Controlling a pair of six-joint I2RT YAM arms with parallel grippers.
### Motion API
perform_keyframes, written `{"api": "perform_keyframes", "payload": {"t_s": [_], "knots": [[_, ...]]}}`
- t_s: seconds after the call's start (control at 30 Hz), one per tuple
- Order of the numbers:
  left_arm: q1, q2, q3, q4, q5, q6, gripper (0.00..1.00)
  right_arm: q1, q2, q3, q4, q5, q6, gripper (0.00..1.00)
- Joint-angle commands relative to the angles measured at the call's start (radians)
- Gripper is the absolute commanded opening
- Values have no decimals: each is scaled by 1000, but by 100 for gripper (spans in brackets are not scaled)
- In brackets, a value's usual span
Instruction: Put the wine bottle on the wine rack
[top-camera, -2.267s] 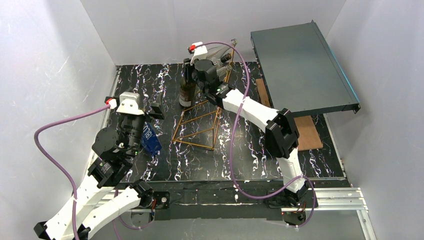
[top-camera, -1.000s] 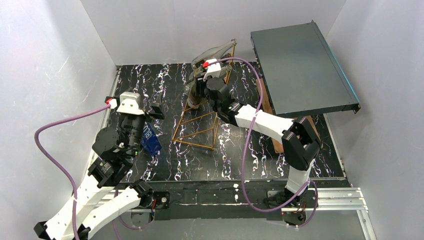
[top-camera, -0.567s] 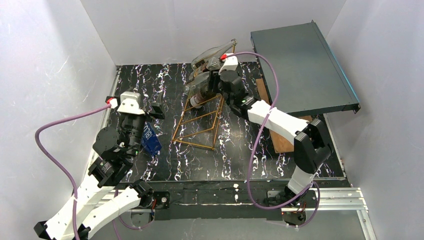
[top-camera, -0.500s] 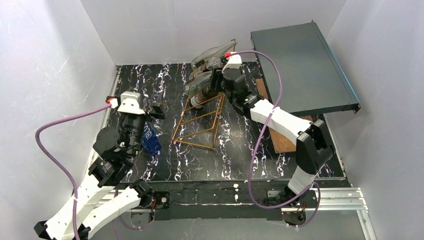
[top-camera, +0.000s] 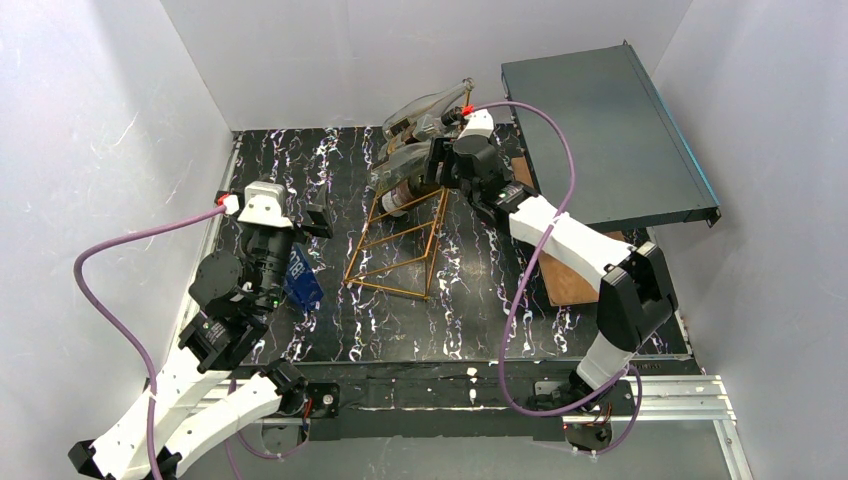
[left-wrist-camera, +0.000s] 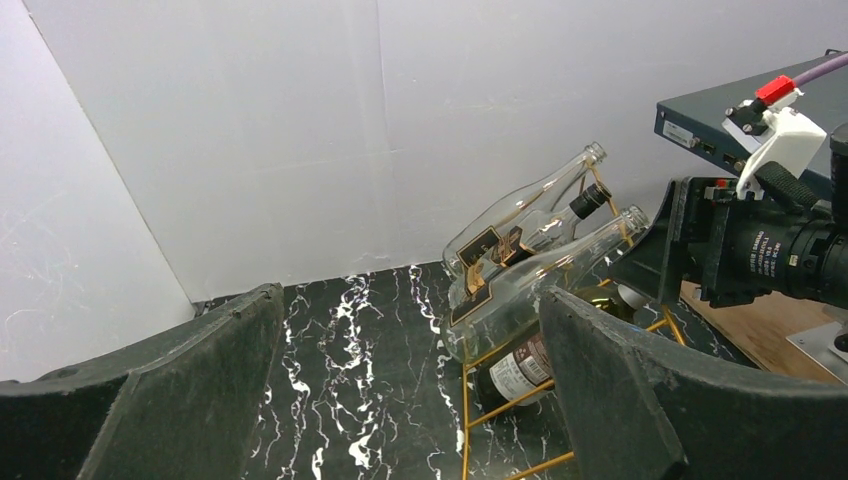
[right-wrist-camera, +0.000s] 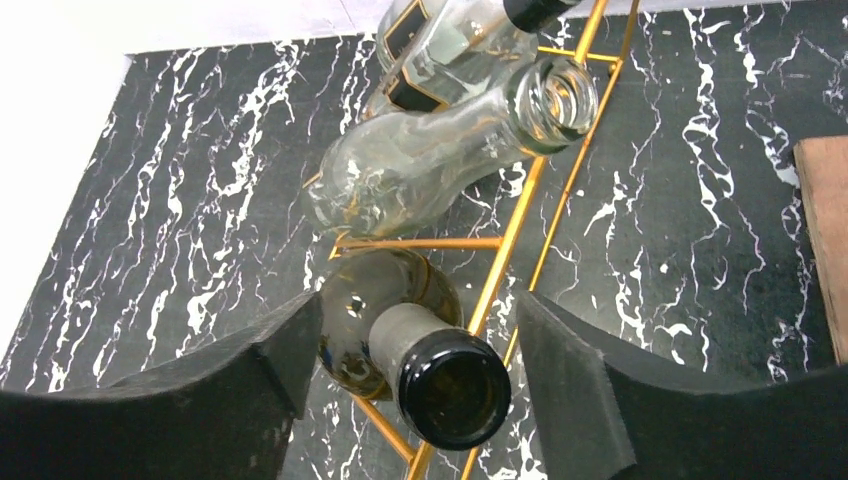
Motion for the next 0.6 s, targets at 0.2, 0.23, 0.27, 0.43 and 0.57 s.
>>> {"api": "perform_keyframes", "payload": {"t_s": [0.2,0.23,0.27,0.43,0.57], "knots": [[-2,10,-3,25,10,-17,99,-49,-96,31,-86,-41,62,84],[-2,10,-2,25,10,-18,99,-53,-100,34,-97,-45,63,84],[-1,11,-1,24,11,-19,99,-55,-103,40,-107,-49,63,83],[-2,9,-1,22,14,-23,99,-63,-118,43,-109,-80,66,74],[-2,14,-1,21,15,-24,99,-73,-108,42,-97,-106,73,63]]}}
